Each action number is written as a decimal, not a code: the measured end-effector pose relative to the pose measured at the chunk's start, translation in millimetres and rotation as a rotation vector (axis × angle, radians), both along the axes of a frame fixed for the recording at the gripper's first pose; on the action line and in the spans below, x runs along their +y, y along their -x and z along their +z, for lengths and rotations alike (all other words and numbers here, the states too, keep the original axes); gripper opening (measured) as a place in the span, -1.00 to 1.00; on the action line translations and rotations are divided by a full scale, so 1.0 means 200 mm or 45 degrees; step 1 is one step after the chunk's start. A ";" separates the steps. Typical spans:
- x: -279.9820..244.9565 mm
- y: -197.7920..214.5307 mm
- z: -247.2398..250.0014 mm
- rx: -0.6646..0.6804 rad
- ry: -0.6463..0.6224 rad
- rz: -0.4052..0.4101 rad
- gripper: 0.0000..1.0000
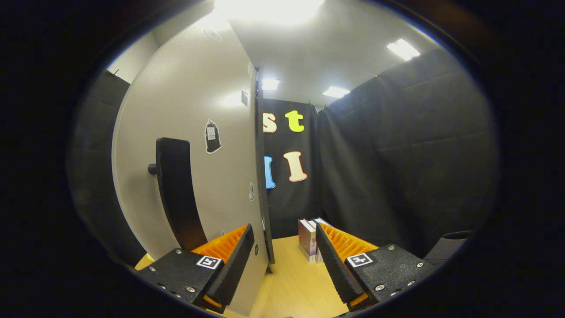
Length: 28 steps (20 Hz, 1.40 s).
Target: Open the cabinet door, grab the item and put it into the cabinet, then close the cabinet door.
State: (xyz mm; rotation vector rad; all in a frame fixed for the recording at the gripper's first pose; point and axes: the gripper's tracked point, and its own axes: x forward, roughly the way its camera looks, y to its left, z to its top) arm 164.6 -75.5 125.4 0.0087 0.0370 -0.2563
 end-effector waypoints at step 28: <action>1.12 -0.29 -0.26 0.100 -0.004 0.510 0.87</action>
